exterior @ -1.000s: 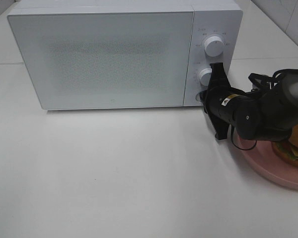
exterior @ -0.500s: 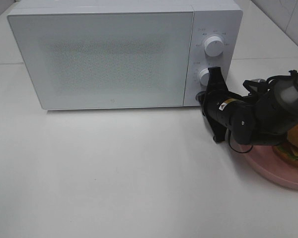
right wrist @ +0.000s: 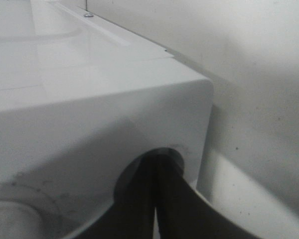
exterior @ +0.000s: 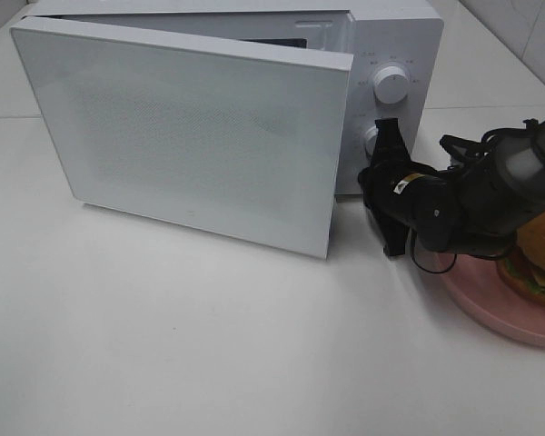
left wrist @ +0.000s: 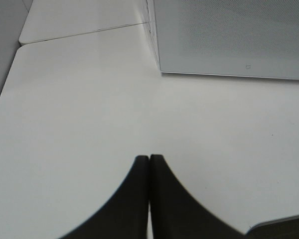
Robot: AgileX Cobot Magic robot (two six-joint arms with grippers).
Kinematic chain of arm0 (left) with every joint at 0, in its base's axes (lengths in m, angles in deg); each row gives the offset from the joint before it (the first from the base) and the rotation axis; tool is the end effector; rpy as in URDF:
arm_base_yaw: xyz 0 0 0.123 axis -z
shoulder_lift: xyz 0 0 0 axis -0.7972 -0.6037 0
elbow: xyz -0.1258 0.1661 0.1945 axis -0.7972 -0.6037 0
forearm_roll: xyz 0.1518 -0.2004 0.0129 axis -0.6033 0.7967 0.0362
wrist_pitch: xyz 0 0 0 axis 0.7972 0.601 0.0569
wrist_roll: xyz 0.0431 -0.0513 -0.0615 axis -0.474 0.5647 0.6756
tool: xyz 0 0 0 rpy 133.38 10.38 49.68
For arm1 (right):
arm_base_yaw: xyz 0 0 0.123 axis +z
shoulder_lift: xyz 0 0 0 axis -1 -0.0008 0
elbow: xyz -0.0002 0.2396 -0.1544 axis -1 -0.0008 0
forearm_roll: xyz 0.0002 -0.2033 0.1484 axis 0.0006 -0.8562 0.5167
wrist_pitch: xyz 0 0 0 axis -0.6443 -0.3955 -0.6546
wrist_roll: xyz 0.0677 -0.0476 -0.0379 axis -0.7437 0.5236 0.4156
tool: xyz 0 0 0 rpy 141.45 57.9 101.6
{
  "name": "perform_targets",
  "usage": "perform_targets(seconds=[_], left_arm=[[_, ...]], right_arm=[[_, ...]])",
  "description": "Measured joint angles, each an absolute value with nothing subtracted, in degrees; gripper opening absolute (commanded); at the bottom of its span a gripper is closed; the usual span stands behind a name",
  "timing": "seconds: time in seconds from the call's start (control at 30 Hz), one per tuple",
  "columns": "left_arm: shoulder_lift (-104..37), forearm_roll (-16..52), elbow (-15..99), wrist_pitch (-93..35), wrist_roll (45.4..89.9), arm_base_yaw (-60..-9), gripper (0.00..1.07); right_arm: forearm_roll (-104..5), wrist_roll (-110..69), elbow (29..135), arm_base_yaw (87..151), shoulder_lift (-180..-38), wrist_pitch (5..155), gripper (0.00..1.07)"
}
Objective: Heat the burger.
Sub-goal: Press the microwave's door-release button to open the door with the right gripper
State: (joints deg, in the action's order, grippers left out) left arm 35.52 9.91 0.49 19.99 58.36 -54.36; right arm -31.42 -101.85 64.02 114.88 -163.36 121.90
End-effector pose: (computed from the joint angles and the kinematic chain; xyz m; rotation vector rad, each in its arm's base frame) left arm -0.0056 -0.0093 0.2782 0.2098 2.0183 0.0217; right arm 0.3529 0.1414 0.0783 1.2907 1.7175 1.0374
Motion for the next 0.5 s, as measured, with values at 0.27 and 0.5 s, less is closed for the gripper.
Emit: perform_targets(seconds=[0.27, 0.5], left_arm=[[35.5, 9.9, 0.5, 20.0, 58.4, -54.4, 0.0], [35.5, 9.9, 0.5, 20.0, 58.4, -54.4, 0.0]], right_arm=[[-31.0, -100.5, 64.7, 114.7, -162.4, 118.3, 0.02], [-31.0, -97.9, 65.3, 114.4, -160.6, 113.9, 0.03]])
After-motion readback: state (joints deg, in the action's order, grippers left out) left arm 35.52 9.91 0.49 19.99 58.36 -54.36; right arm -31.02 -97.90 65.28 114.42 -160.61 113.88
